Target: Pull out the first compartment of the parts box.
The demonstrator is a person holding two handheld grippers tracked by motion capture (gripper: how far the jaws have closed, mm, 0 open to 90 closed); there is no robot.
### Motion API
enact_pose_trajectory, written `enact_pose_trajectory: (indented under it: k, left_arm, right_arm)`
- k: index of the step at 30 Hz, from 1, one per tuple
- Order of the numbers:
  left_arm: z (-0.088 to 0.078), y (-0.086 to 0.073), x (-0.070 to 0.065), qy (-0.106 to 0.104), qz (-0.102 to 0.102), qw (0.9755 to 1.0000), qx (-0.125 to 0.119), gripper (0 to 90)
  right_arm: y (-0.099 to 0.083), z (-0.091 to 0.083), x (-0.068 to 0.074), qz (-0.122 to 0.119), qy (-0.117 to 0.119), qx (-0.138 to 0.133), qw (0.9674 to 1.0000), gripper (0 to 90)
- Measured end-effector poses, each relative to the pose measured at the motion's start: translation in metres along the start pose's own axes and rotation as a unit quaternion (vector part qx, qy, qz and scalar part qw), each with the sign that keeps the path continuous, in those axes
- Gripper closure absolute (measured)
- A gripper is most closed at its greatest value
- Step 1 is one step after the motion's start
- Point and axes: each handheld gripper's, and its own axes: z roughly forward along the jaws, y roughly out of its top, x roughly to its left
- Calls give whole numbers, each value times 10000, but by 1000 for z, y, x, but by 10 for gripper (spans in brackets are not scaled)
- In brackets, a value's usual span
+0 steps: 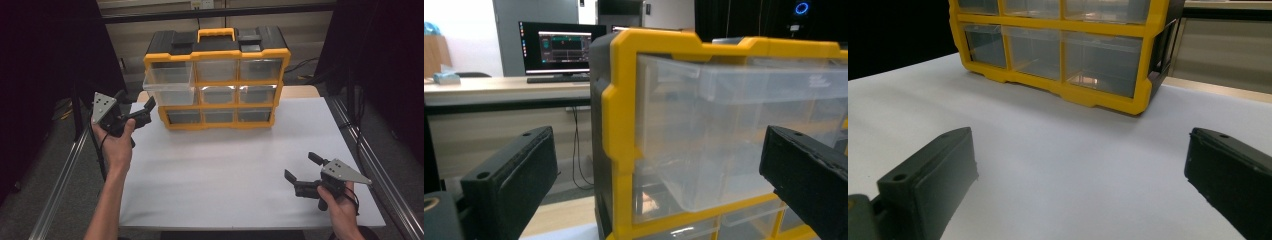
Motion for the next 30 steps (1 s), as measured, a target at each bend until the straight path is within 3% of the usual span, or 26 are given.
enact_pose_trajectory:
  k: [4, 5, 6, 7, 8, 10, 12, 14, 17, 20, 21, 24, 27, 30]
  left_arm:
    - [2, -10, -4, -9, 104, 9998, 193, 20]
    - [2, -14, -5, -35, 244, 9993, 297, 21]
    - [2, -14, -5, -35, 244, 9993, 297, 21]
    - [1, -17, -5, 42, 421, 9985, 342, 22]
    - [0, -19, -5, 122, 469, 9981, 371, 23]
    - [-1, -20, -6, 181, 433, 9983, 347, 24]
    - [-3, -26, -9, 108, 519, 9974, 480, 24]
    - [-7, -34, -16, 255, 779, 9951, 548, 27]
    - [-8, -46, -22, 15, 669, 9958, 630, 29]
    - [-8, -51, -24, 14, 815, 9945, 658, 37]
    - [-7, -54, -29, -4, 963, 9924, 764, 33]
    - [-9, -59, -32, -90, 885, 9936, 698, 42]
    - [-12, -73, -37, -34, 1036, 9920, 722, 42]
    - [-16, -85, -36, -88, 946, 9917, 867, 55]
  right_arm:
    - [0, 1, 0, -4, 2, 17, 10000, 1]
    - [0, 1, 0, 4, -9, 21, 10000, 1]
    - [0, 1, 0, 3, -21, 19, 10000, 2]
    - [0, 1, 1, 14, -41, 7, 10000, 2]
    - [0, 0, 1, 19, -54, 14, 10000, 2]
    - [0, 0, 1, 12, -54, 12, 10000, 1]
    - [0, 1, 1, 3, -50, 18, 10000, 2]
    - [0, 0, 1, -10, -31, 33, 10000, 2]
    - [0, 0, 1, -22, -32, 38, 10000, 1]
    - [-1, 0, 1, -7, -56, 19, 10000, 1]
    - [-1, 0, 0, -13, -58, 17, 10000, 1]
    - [-1, 0, 0, -4, -70, 22, 10000, 1]
    - [-1, 0, 0, 7, -78, 26, 10000, 1]
    - [-1, 0, 0, -15, -57, 33, 10000, 1]
